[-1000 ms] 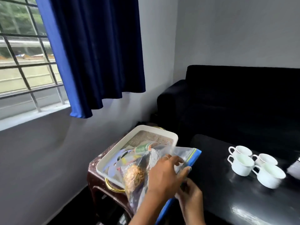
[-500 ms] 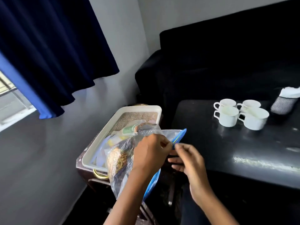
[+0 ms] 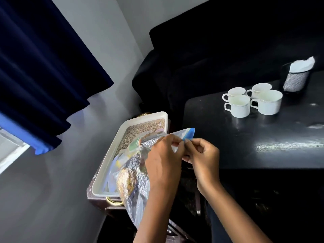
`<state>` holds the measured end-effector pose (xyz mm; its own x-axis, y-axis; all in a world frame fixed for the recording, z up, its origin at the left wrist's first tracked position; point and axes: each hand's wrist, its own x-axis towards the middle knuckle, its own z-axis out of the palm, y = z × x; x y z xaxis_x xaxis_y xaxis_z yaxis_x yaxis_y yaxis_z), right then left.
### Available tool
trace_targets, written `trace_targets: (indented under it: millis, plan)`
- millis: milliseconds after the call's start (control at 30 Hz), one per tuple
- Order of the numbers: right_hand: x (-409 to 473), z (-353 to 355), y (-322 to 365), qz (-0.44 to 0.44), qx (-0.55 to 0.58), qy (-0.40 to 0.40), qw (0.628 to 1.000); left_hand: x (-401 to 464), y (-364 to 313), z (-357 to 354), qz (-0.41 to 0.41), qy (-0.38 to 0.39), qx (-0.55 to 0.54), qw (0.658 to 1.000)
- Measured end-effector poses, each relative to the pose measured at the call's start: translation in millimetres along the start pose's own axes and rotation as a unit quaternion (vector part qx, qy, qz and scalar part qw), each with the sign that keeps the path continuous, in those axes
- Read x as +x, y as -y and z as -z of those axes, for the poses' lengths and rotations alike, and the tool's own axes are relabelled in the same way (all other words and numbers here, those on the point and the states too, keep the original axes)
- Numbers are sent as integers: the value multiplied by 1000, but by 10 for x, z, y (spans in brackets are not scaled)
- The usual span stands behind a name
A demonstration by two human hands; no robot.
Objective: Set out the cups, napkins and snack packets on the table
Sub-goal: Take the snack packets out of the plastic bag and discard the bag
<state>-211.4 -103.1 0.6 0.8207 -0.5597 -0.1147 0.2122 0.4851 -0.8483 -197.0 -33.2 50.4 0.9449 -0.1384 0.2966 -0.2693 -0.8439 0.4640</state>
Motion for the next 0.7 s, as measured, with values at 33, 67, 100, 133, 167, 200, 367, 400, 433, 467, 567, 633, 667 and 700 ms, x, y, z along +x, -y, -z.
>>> trace_targets:
  millis: [33,67,100,133,167,200,367,400,433,467,567,633,667,700]
  plan:
    - [-12,-19,-10,-3,6,3,1000,7,14,6,1,-7,-4,1000]
    - [-21,-28,-24,-5,5,6,1000,10,30,15,2,-13,-6,1000]
    - [-27,-28,-39,-6,-3,6,1000,16,49,27,5,-23,-9,1000]
    - [-30,-21,-50,-3,-17,2,1000,24,64,42,9,-40,-11,999]
    - [-30,-7,-58,-1,-33,-5,999,37,76,60,15,-62,-12,998]
    - [-31,8,-65,1,-47,-14,999,53,87,80,24,-84,-14,996]
    - [-62,99,-55,-17,-48,-28,998,57,136,97,44,-106,-69,991]
    - [-85,93,-44,-26,-39,-22,999,49,136,89,43,-101,-80,991]
    - [-115,75,-38,-36,-29,-9,999,49,135,78,42,-100,-88,990]
    - [-150,44,-41,-49,-26,9,998,53,131,68,41,-101,-97,989]
    - [-271,-66,-87,-82,-57,75,992,62,117,63,47,-101,-116,987]
    - [-292,-96,-102,-76,-73,89,990,52,109,80,55,-99,-120,986]
    - [-269,-90,-91,-68,-74,86,991,47,103,93,63,-91,-116,987]
    - [-235,-73,-71,-59,-72,80,992,40,98,107,71,-79,-104,989]
